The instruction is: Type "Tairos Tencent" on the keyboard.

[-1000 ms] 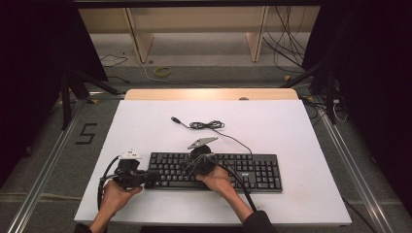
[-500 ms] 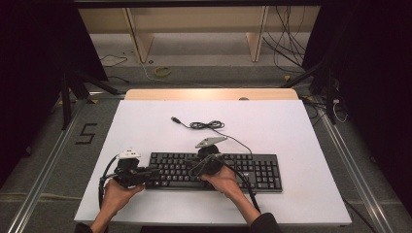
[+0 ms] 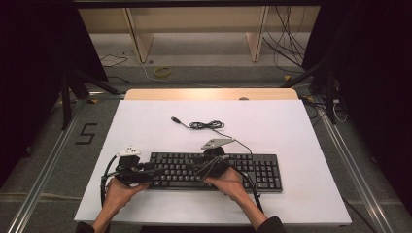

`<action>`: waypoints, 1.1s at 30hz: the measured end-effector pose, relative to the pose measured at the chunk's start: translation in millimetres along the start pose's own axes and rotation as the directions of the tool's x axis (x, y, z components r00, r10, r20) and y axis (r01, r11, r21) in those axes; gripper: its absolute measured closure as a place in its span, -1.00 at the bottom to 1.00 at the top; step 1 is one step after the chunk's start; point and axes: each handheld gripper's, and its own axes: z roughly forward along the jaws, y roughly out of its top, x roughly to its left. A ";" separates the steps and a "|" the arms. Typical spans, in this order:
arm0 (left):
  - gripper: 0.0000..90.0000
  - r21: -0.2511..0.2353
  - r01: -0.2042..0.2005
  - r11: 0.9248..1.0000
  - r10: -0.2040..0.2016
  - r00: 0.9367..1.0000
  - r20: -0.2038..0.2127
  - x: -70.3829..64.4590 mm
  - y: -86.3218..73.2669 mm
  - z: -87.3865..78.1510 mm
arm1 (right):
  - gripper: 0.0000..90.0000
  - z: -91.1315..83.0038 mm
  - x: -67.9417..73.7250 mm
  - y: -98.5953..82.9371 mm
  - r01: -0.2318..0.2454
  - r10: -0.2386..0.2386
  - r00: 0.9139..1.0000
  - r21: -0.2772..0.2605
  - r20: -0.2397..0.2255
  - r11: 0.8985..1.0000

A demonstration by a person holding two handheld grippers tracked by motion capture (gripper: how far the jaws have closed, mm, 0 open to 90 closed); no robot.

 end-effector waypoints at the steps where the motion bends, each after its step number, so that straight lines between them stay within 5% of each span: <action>1: 0.01 -0.002 -0.001 1.000 0.001 1.000 0.000 0.0 0.5 0.2 | 0.28 -1.3 0.3 -0.7 -0.005 0.005 1.000 -0.001 0.000 1.000; 13: -0.24 -0.017 -0.010 1.000 0.010 1.000 0.012 -1.7 6.5 4.8 | 0.03 -16.4 -0.5 -10.7 -0.010 0.010 1.000 -0.005 0.006 1.000; 33: -0.27 0.006 -0.022 1.000 0.022 1.000 0.019 -4.0 18.3 17.2 | -0.14 -30.5 0.7 -23.4 -0.018 0.018 1.000 -0.029 0.013 0.999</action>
